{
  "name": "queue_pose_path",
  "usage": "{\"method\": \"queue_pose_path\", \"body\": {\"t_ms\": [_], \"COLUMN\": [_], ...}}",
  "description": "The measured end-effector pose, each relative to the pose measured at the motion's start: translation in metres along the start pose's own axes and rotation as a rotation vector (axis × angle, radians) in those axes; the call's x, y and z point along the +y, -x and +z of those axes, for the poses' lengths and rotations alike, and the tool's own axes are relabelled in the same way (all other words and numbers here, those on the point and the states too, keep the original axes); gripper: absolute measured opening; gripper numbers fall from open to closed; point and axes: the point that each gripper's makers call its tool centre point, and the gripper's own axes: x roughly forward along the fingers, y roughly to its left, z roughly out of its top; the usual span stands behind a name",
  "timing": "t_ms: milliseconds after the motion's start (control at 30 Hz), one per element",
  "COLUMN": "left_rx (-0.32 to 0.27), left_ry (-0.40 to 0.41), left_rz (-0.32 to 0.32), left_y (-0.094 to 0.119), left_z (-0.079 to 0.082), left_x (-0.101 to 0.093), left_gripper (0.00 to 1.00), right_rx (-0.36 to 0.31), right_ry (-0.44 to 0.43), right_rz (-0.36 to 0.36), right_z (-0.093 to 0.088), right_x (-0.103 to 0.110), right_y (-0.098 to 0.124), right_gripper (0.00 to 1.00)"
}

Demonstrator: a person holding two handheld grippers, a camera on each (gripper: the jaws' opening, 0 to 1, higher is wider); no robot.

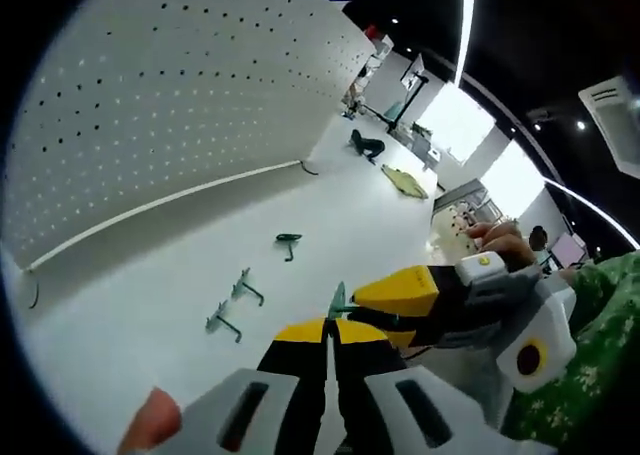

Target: Insert the hook assembly into the mounting plate slot until the hook locks in place.

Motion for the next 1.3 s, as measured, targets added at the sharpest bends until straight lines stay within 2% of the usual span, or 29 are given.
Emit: {"method": "queue_pose_path", "body": {"t_ms": [867,1300], "left_rx": [0.046,0.064], "left_ry": [-0.025,-0.038], "left_rz": [-0.005,0.0], "left_y": [0.002,0.002], "left_z": [-0.004,-0.005], "left_x": [-0.009,-0.01], "left_gripper": [0.02,0.02], "right_rx": [-0.01,-0.013], "right_ry": [-0.032,-0.082], "right_rz": [0.04,0.053], "right_z": [0.0,0.0], "right_x": [0.009,0.01], "right_y": [0.002,0.002], "right_gripper": [0.02,0.01]}}
